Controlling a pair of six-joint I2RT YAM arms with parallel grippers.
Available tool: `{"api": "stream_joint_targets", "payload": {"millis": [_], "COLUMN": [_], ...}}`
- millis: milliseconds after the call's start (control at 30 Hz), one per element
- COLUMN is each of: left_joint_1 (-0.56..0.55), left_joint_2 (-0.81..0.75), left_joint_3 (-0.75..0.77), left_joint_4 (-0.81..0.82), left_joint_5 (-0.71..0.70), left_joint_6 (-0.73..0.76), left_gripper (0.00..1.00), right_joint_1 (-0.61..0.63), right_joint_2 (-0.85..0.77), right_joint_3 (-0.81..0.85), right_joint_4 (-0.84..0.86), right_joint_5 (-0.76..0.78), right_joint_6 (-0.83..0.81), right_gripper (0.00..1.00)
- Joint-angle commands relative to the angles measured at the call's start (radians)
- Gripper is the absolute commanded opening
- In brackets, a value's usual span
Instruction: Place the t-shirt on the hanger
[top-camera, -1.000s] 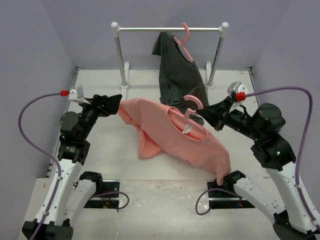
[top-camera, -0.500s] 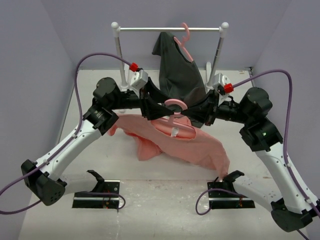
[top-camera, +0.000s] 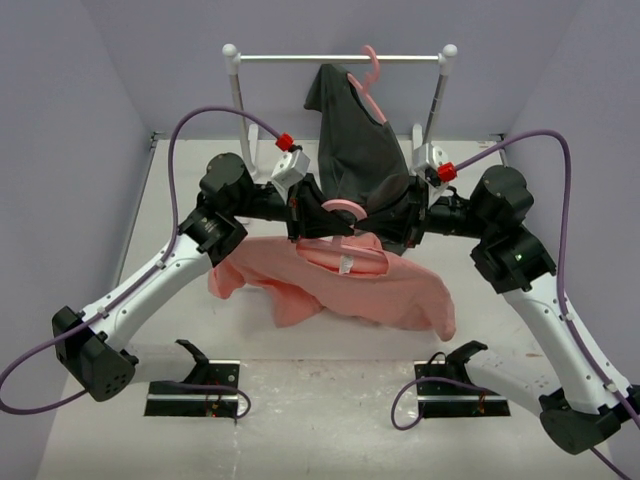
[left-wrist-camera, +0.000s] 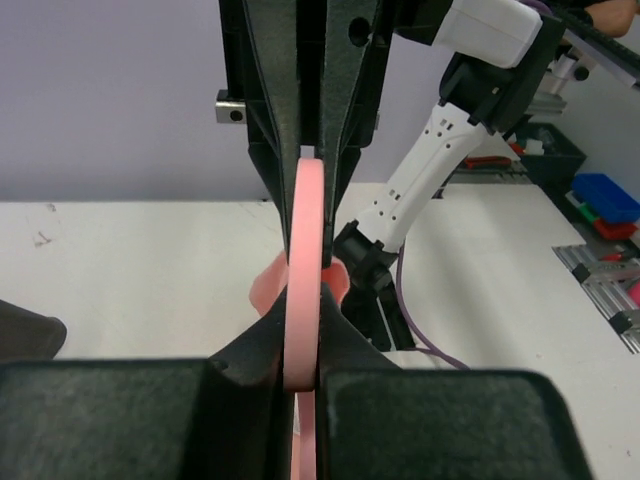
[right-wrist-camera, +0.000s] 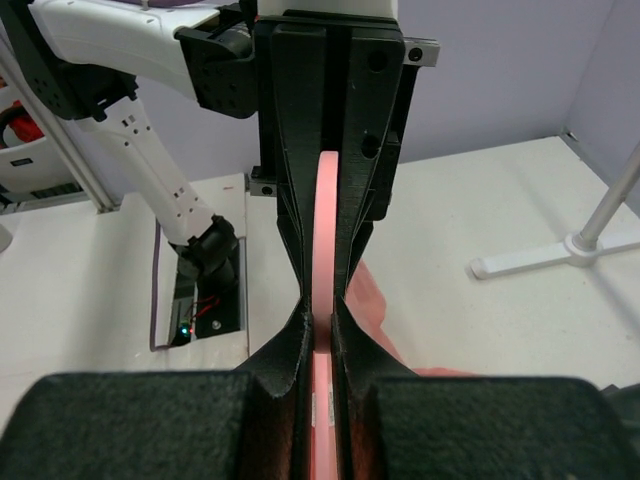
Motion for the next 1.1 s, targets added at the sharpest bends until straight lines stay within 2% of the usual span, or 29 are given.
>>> {"api": "stream_joint_targets", "payload": {"millis": [0,267,300,333,400,433,567,667,767,867,967,1067], "left_joint_1": [-0.005,-0.005,-0.005,-0.004,-0.003,-0.002,0.007,0.039,0.083,0.122,0.154,0.172], "left_joint_2": [0.015,0.007,-0.001,-0.006,-0.019,-0.022,-0.037,-0.034,-0.023,-0.003,0.022,0.033], "left_joint_3": [0.037,0.085,0.084,0.086,0.095,0.100,0.147,0.195,0.247,0.292,0.317,0.338], "left_joint_4": [-0.046,-0.175,-0.172,-0.173,-0.189,-0.195,-0.224,-0.260,-0.263,-0.234,-0.184,-0.184], "left_joint_5": [0.010,-0.033,-0.046,-0.052,-0.060,-0.065,-0.042,0.034,0.118,0.197,0.265,0.304], "left_joint_6": [0.036,0.139,0.138,0.137,0.145,0.147,0.161,0.161,0.148,0.093,0.059,0.050], "left_gripper": [0.00,0.00,0.00,0.00,0.00,0.00,0.00,0.00,0.00,0.00,0.00,0.00], "right_joint_1": [0.005,0.005,0.005,0.005,-0.001,-0.004,-0.010,-0.010,-0.011,-0.010,-0.008,-0.008], "right_joint_2": [-0.018,-0.040,-0.046,-0.049,-0.067,-0.094,-0.201,-0.240,-0.210,-0.144,-0.100,-0.104], "right_joint_3": [0.060,0.052,0.043,0.040,0.025,0.006,-0.151,-0.199,-0.143,-0.054,-0.040,-0.055], "right_joint_4": [0.095,0.106,0.107,0.080,0.016,-0.020,-0.082,-0.144,-0.307,-0.432,-0.457,-0.396], "right_joint_5": [0.002,0.025,0.036,0.049,0.091,0.138,0.293,0.293,0.193,0.193,0.190,0.245], "right_joint_6": [0.005,0.038,0.040,0.029,-0.026,-0.045,-0.175,-0.257,-0.347,-0.381,-0.385,-0.358], "right_gripper": [0.00,0.02,0.11,0.29,0.49,0.52,0.80,0.80,0.77,0.70,0.68,0.69]}}
